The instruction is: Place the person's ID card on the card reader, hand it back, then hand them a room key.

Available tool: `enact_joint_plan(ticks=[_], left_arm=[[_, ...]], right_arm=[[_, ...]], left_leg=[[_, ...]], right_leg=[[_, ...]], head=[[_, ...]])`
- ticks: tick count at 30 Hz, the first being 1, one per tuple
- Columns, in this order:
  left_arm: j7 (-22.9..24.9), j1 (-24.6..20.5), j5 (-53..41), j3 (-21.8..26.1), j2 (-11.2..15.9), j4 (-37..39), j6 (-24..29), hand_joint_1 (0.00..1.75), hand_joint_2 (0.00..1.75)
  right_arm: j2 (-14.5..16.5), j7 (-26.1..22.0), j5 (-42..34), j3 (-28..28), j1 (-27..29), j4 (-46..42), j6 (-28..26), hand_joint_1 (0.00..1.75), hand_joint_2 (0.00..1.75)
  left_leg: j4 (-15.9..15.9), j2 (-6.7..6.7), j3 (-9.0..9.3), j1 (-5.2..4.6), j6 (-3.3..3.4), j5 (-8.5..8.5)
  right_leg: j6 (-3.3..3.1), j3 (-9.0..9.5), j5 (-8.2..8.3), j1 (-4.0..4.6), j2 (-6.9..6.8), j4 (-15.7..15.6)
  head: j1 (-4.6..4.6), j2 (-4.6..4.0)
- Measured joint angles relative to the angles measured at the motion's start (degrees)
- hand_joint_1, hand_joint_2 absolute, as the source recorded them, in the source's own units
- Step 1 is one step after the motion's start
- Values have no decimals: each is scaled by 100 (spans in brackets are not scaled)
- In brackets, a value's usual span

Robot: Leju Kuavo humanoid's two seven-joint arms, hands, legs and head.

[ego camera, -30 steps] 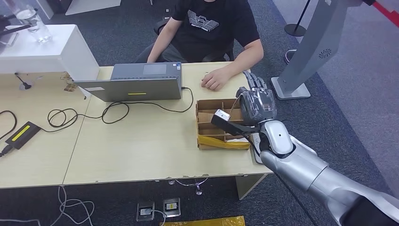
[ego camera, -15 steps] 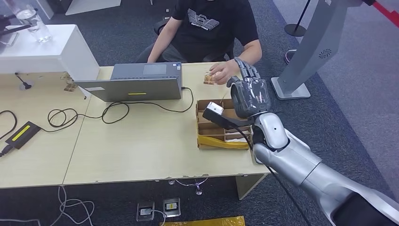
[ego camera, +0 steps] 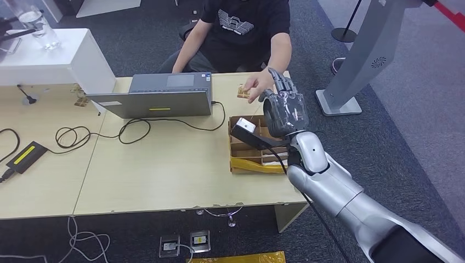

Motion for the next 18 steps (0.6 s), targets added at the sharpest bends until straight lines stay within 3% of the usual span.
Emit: enact_joint_plan(ticks=[11, 16, 18], left_arm=[[15, -26, 79, -136, 9, -2, 101, 0, 0], [-225, -25, 371, -138, 12, -11, 126, 0, 0], [-345, -25, 424, -137, 23, -11, 124, 0, 0]], right_arm=[[135, -122, -44, -225, 69, 269, 0, 175, 175], [137, -151, -227, -296, 82, 378, 0, 175, 175], [132, -155, -311, -300, 83, 421, 0, 153, 175]], left_leg=[[0, 1, 0, 0, 0, 0], [0, 1, 0, 0, 0, 0], [0, 1, 0, 0, 0, 0]], right_leg=[[0, -1, 0, 0, 1, 0], [0, -2, 0, 0, 1, 0], [0, -2, 0, 0, 1, 0]], head=[[0, 0], [0, 0], [0, 0]])
